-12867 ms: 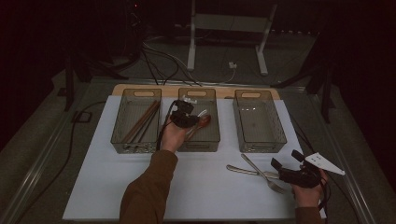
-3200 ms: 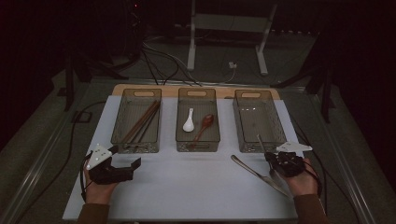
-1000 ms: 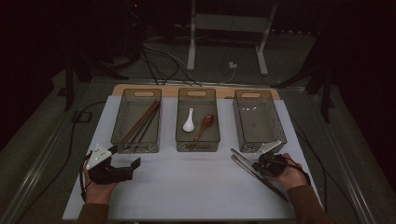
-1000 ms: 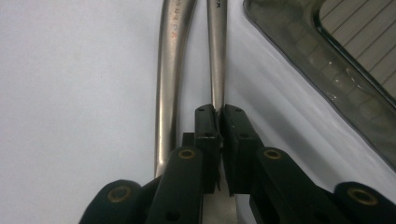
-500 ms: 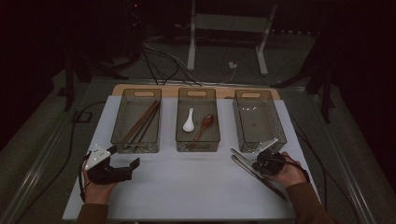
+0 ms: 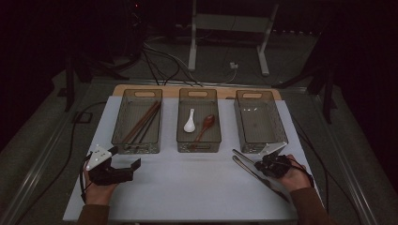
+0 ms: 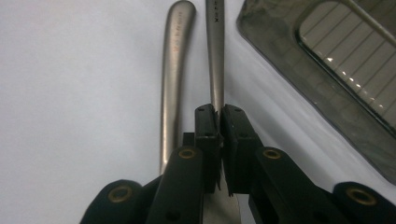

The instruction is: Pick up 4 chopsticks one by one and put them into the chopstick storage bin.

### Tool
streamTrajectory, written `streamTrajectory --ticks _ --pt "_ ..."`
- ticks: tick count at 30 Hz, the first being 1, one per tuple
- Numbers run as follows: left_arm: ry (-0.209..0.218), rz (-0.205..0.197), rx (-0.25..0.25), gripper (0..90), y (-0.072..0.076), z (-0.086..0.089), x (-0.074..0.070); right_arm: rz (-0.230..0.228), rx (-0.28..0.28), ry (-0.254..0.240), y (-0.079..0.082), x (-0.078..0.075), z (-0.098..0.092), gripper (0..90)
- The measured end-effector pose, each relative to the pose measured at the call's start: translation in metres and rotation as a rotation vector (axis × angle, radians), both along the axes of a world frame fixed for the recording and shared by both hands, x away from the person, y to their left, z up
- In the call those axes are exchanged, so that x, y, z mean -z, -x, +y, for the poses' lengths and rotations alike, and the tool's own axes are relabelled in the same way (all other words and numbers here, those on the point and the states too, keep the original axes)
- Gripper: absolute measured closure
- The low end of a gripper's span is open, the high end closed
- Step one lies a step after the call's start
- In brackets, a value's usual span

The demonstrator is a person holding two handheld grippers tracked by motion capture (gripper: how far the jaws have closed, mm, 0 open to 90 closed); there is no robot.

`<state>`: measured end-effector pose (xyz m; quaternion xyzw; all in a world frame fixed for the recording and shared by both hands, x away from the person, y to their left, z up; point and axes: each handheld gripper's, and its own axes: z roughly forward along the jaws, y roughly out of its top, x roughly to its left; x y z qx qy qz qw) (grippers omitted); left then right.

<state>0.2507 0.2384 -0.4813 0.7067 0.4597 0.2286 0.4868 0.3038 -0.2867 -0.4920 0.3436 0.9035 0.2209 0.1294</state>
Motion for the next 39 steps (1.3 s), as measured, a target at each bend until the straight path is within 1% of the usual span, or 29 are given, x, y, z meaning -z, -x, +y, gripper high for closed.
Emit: streamTrajectory --ticks 5,8,15,19,20,25,26,31,39 --pt "0.001 0.0 0.0 0.5 0.0 0.0 0.0 -0.013 0.001 -0.017 0.002 -0.002 0.0 85.4" --pt "0.001 0.0 0.0 0.5 0.0 0.0 0.0 -0.014 0.005 -0.036 0.003 -0.004 -0.001 85.4" --pt "0.001 0.0 -0.001 0.5 0.0 0.0 0.0 -0.035 0.012 -0.072 0.004 -0.009 -0.004 85.4" --pt "0.001 0.0 -0.001 0.5 0.0 0.0 0.0 -0.036 0.012 -0.091 0.004 -0.012 -0.004 85.3" --pt "0.001 0.0 -0.001 0.5 0.0 0.0 0.0 -0.044 0.009 -0.091 0.004 -0.013 -0.003 85.4" --pt "0.002 -0.002 -0.002 0.5 0.0 0.001 0.0 -0.056 0.007 -0.116 0.005 -0.019 -0.001 85.3" --pt "0.002 -0.002 -0.002 0.5 0.0 0.001 0.0 -0.065 0.008 -0.118 0.005 -0.021 -0.001 85.3" --pt "0.002 -0.002 -0.004 0.5 0.001 0.001 -0.001 -0.083 0.006 -0.132 0.004 -0.028 0.001 85.3" --pt "0.003 -0.002 -0.004 0.5 0.0 0.001 0.0 -0.121 0.023 -0.166 0.002 -0.042 -0.002 85.3"
